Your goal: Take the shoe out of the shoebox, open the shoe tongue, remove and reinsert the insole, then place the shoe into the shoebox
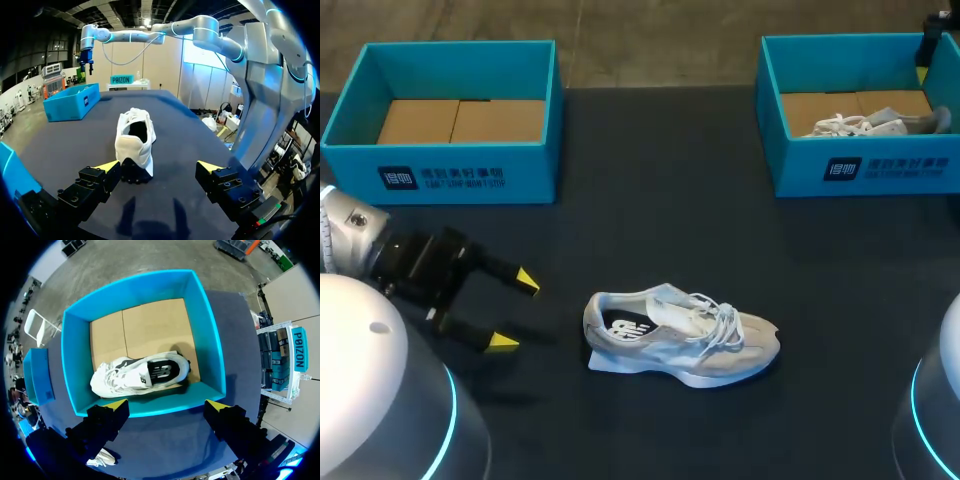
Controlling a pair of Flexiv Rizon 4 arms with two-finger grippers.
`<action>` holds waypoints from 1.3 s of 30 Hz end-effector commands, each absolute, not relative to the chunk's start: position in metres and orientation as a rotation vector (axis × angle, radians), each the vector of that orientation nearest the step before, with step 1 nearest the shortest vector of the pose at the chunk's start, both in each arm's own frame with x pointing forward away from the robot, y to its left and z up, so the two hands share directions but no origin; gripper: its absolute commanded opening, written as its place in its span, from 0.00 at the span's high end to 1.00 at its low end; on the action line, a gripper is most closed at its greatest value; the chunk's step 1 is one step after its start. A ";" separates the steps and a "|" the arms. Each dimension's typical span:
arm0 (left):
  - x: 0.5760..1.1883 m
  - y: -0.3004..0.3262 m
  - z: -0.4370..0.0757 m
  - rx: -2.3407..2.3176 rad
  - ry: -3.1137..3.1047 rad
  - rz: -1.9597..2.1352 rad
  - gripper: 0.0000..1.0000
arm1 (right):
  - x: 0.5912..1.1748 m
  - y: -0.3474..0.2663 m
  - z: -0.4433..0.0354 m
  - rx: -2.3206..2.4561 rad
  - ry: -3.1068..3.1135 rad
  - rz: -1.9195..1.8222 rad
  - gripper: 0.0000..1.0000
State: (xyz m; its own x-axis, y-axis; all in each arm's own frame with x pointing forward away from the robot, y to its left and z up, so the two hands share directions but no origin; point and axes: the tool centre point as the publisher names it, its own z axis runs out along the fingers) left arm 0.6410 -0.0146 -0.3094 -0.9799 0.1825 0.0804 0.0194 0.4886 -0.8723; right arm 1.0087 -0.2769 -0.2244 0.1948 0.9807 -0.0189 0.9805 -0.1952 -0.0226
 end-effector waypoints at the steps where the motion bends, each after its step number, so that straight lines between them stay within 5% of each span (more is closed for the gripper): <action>1: 0.641 -0.015 -0.309 -0.175 -2.569 1.498 0.00 | 1.008 -0.277 -0.224 -2.426 -1.989 0.047 0.00; 39: 0.651 -0.010 -0.338 -0.118 -2.560 1.553 0.00 | 1.008 -0.277 -0.224 -2.426 -1.989 0.047 0.00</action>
